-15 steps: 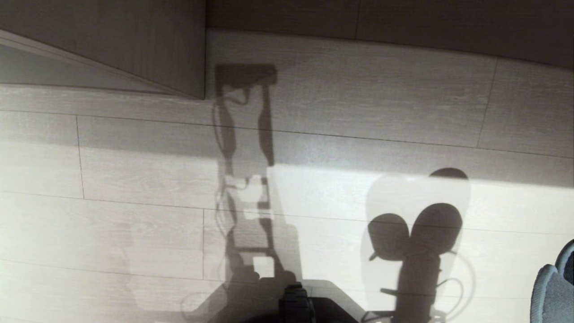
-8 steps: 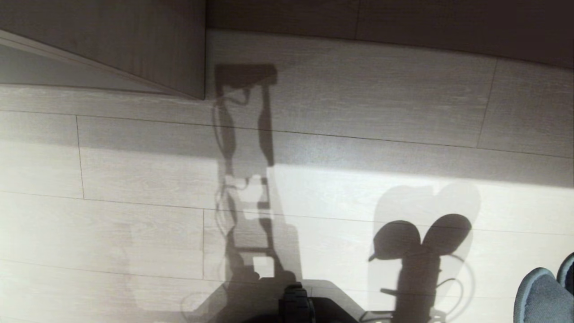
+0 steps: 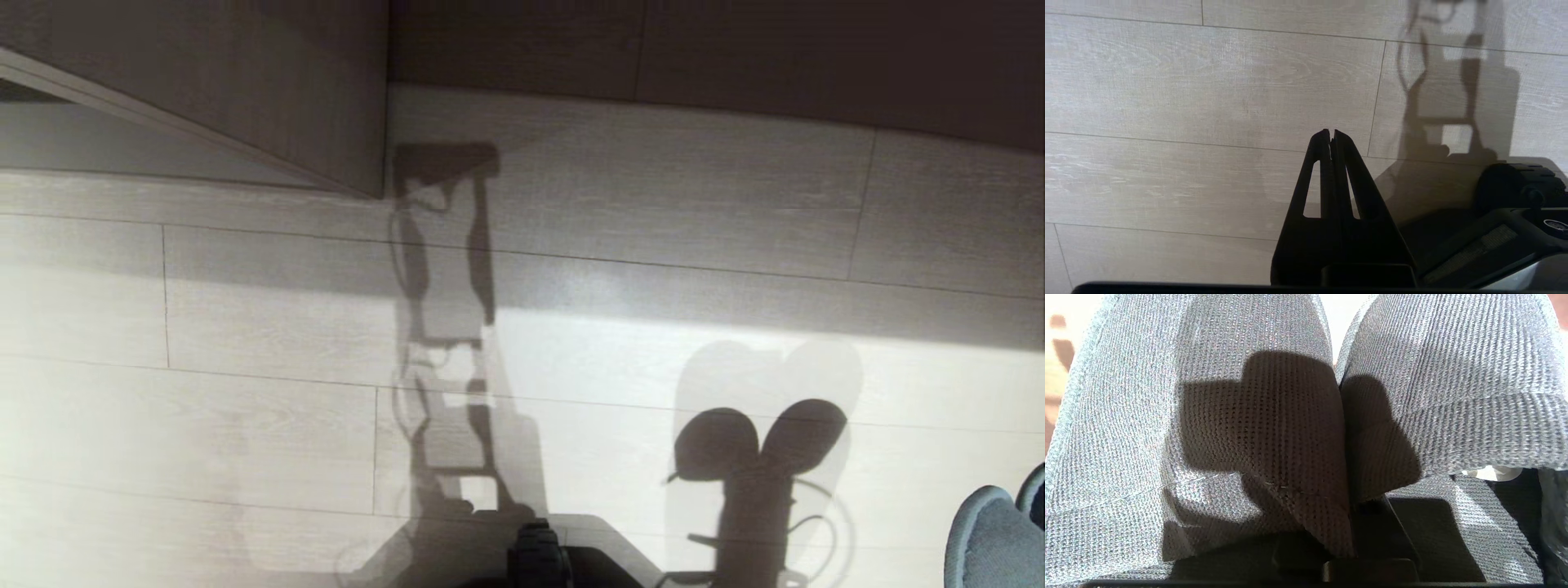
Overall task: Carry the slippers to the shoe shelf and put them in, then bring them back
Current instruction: Place the slippers into the shoe cabinet
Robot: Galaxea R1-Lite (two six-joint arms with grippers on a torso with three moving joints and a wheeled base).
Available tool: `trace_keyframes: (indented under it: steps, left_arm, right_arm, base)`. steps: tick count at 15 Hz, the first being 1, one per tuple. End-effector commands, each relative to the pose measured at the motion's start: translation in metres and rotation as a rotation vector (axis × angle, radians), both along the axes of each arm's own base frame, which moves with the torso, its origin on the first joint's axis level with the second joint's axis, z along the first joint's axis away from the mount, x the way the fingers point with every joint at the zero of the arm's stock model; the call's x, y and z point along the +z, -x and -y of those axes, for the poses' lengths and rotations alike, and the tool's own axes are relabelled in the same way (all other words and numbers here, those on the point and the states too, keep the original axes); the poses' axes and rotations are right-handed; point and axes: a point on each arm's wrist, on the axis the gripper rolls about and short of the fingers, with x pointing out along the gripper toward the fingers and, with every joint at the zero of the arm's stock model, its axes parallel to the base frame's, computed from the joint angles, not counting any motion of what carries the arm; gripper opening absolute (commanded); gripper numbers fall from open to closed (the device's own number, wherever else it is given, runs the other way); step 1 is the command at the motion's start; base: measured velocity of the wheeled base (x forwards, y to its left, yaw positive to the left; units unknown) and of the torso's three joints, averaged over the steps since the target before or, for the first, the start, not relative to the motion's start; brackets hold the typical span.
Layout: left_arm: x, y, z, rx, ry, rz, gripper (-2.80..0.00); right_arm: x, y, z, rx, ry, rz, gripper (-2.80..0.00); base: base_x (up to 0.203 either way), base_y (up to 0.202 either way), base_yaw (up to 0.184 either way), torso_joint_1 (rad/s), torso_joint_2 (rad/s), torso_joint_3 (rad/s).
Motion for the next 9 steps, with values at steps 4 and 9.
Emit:
trace_keyframes:
  steps: [4,9]
  left_arm:
    - [0.0001,0.0,0.0,0.001,0.001,0.001,-2.8]
    - [0.0001,0.0,0.0,0.001,0.001,0.001,-2.8]
  right_arm:
    - [-0.0004,-0.0004,0.0,0.002,0.0,-0.005,-2.8]
    - [-0.0005,-0.0004,0.0,0.0,0.0,-0.007,-2.8]
  base:
    - [0.0,0.0,0.0,0.002,0.0,0.201]
    - [0.0,0.0,0.0,0.002,0.0,0.205]
